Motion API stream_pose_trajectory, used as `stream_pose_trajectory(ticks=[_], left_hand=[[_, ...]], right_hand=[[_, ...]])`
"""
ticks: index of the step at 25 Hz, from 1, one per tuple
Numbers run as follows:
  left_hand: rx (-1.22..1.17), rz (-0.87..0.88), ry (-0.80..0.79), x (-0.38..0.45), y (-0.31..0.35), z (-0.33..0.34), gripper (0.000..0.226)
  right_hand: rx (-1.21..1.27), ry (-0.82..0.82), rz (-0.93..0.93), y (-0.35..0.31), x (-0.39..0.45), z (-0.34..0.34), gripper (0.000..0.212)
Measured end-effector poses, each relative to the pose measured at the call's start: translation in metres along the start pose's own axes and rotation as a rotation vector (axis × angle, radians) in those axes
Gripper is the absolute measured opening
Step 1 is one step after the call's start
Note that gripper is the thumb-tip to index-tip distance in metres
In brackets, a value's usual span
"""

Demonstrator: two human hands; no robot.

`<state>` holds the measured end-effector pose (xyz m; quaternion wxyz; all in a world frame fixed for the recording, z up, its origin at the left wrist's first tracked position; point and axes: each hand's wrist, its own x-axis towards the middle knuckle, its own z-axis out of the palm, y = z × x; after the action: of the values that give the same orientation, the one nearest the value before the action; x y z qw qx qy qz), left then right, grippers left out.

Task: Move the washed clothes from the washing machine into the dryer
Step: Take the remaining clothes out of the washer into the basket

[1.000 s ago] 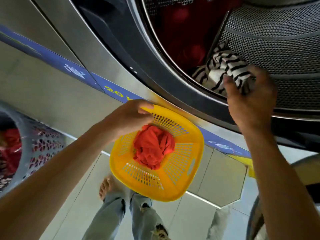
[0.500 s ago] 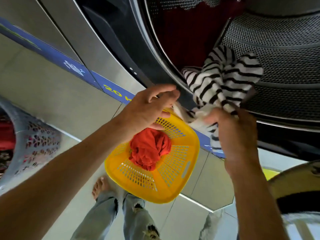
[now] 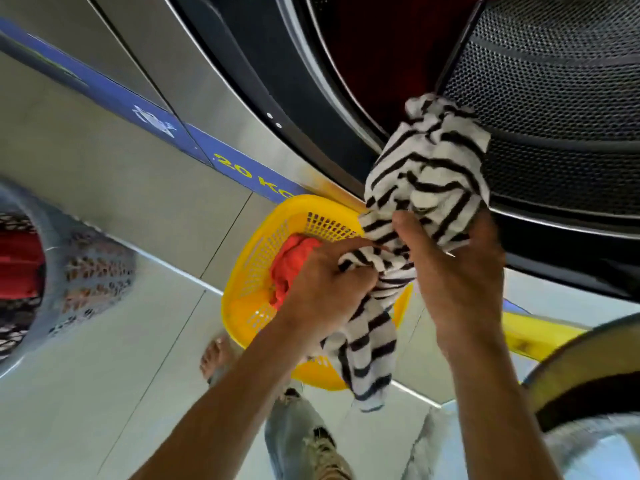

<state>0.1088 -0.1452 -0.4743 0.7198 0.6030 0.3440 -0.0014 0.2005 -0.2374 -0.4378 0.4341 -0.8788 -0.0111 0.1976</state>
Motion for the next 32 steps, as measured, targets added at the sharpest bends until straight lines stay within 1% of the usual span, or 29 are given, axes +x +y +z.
stream_pose_trajectory(ticks=[1, 2, 3, 4, 5, 6, 7, 8, 9, 11, 13, 14, 16, 18, 20, 21, 22, 23, 24, 26, 27, 28, 29, 30, 31, 32], left_hand=[[0.047, 0.011, -0.021, 0.002, 0.002, 0.004, 0.031], [0.121, 0.017, -0.035, 0.006, -0.001, 0.004, 0.032], [0.286, -0.003, -0.031, 0.009, -0.006, 0.001, 0.037], [0.515, -0.044, -0.021, 0.01, -0.015, -0.005, 0.041], [0.71, -0.102, -0.014, 0.01, -0.024, -0.012, 0.041], [0.798, -0.155, -0.009, 0.009, -0.032, -0.019, 0.04], [0.809, -0.188, -0.001, 0.008, -0.036, -0.024, 0.04], [0.799, -0.191, 0.027, 0.009, -0.038, -0.028, 0.041], [0.788, -0.165, 0.065, 0.012, -0.036, -0.032, 0.044], [0.737, -0.023, 0.124, 0.018, -0.02, -0.038, 0.043], [0.645, 0.138, 0.144, 0.029, 0.011, -0.037, 0.04], [0.622, 0.242, 0.145, 0.039, 0.03, -0.033, 0.042], [0.575, 0.419, 0.145, 0.064, 0.066, -0.024, 0.047], [0.533, 0.487, 0.174, 0.091, 0.087, -0.019, 0.052], [0.586, 0.559, 0.266, 0.114, 0.084, -0.02, 0.054], [0.639, 0.582, 0.289, 0.121, 0.077, -0.023, 0.055], [0.709, 0.606, 0.293, 0.125, 0.069, -0.025, 0.058], [0.769, 0.618, 0.253, 0.128, 0.064, -0.025, 0.06], [0.827, 0.632, 0.197, 0.129, 0.057, -0.026, 0.06], [0.905, 0.664, 0.127, 0.131, 0.052, -0.032, 0.053], [0.915, 0.661, 0.105, 0.131, 0.052, -0.035, 0.051], [0.916, 0.669, 0.088, 0.131, 0.054, -0.037, 0.051], [0.909, 0.648, 0.073, 0.129, 0.056, -0.038, 0.052], [0.907, 0.643, 0.068, 0.129, 0.058, -0.038, 0.052], [0.912, 0.634, 0.069, 0.129, 0.059, -0.037, 0.051], [0.914, 0.639, 0.078, 0.129, 0.059, -0.037, 0.049]], right_hand=[[0.078, 0.114, 0.024, 0.009, 0.001, 0.013, 0.059], [0.096, 0.166, 0.053, 0.02, 0.002, 0.024, 0.061], [0.045, 0.15, 0.078, 0.033, 0.003, 0.032, 0.058], [-0.086, 0.081, 0.094, 0.047, 0.003, 0.036, 0.053], [-0.29, -0.046, 0.1, 0.062, 0.002, 0.038, 0.047], [-0.494, -0.208, 0.094, 0.075, 0.001, 0.04, 0.043], [-0.644, -0.363, 0.077, 0.082, -0.002, 0.039, 0.039], [-0.718, -0.467, 0.063, 0.084, -0.004, 0.037, 0.035], [-0.711, -0.495, 0.05, 0.081, -0.004, 0.032, 0.03], [-0.62, -0.42, -0.016, 0.055, 0.001, 0.016, 0.023], [-0.449, -0.265, -0.145, 0.013, 0.02, 0.001, 0.017], [-0.381, -0.184, -0.219, -0.009, 0.037, -0.004, 0.016], [-0.377, -0.091, -0.339, -0.05, 0.077, -0.004, 0.022], [-0.441, -0.122, -0.406, -0.079, 0.115, 0.0, 0.029], [-0.478, -0.144, -0.434, -0.099, 0.15, 0.012, 0.037], [-0.46, -0.141, -0.46, -0.103, 0.164, 0.024, 0.044], [-0.423, -0.171, -0.464, -0.105, 0.175, 0.036, 0.054], [-0.412, -0.227, -0.432, -0.104, 0.191, 0.048, 0.066], [-0.496, -0.291, -0.419, -0.099, 0.205, 0.061, 0.077], [-0.895, -0.417, -0.392, -0.087, 0.228, 0.08, 0.095], [-1.067, -0.441, -0.386, -0.084, 0.235, 0.086, 0.1], [-1.15, -0.463, -0.383, -0.087, 0.239, 0.088, 0.096], [-1.168, -0.48, -0.398, -0.087, 0.239, 0.089, 0.082], [-1.158, -0.51, -0.384, -0.09, 0.232, 0.089, 0.064], [-1.143, -0.501, -0.394, -0.089, 0.225, 0.088, 0.048], [-1.047, -0.473, -0.41, -0.081, 0.215, 0.084, 0.038]])
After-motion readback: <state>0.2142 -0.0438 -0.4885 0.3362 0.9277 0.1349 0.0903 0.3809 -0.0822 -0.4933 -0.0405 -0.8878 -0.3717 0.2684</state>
